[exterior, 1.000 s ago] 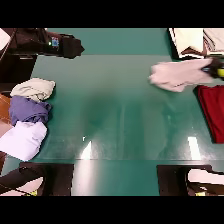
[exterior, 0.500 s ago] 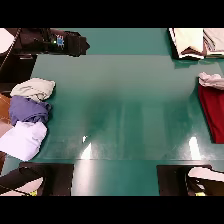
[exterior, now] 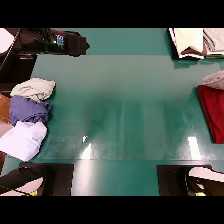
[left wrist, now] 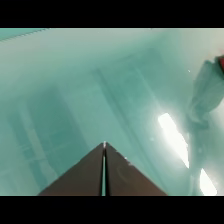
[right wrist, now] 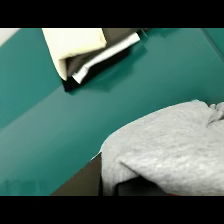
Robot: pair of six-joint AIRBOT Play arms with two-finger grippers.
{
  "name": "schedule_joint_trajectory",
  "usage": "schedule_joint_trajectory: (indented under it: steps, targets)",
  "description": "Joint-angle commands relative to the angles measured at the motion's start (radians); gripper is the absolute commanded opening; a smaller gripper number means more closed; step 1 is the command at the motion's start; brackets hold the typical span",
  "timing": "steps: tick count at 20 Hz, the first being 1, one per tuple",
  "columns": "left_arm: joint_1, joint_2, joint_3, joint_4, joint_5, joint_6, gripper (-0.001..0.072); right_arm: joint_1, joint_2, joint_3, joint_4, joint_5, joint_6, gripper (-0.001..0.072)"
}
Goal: Fold the shirts.
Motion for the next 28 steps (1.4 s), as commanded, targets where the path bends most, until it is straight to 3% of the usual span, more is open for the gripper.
schedule_joint_trajectory:
  steps: [1,7,8,10,11,17,20,25,26,27,28]
  targets:
    - [-0.001,0.0,0.0,0.0,-0.016,0.001,0.0024,-0.036,0.072,-0.066,-0.134,0.053,0.022,0.0012]
    - [-0.001,0.0,0.0,0.0,-0.021,0.019,0.0024,-0.153,0.196,-0.345,-0.352,0.122,0.022,0.0022]
    - [-0.001,0.0,0.0,0.0,-0.021,0.019,0.0024,-0.172,0.213,-0.387,-0.383,0.124,0.021,0.013]
    - [-0.001,0.0,0.0,0.0,-0.021,0.019,0.0024,-0.207,0.244,-0.463,-0.414,0.118,0.022,0.0553]
    - [-0.001,0.0,0.0,0.0,-0.021,0.02,0.0024,-0.227,0.257,-0.488,-0.412,0.111,0.025,0.066]
    - [-0.001,0.0,0.0,0.0,-0.017,0.019,0.0024,-0.159,0.288,-0.398,-0.181,0.122,0.025,0.0656]
    - [-0.001,0.0,0.0,-0.001,-0.012,0.019,0.0024,0.051,0.288,-0.295,-0.064,0.151,0.025,0.0656]
    - [-0.001,0.0,0.0,-0.002,-0.011,0.019,0.0024,0.513,0.288,-0.199,-0.063,0.111,0.024,0.0652]
    - [-0.001,0.0,0.0,-0.002,-0.011,0.019,0.0025,0.589,0.288,-0.197,-0.062,0.091,0.024,0.0576]
    - [-0.001,0.0,0.0,-0.002,-0.011,0.019,0.0025,0.664,0.288,-0.197,-0.063,0.073,0.024,0.0425]
    - [-0.001,0.0,0.0,-0.002,-0.011,0.019,0.0025,0.724,0.288,-0.197,-0.063,0.062,0.024,0.0218]
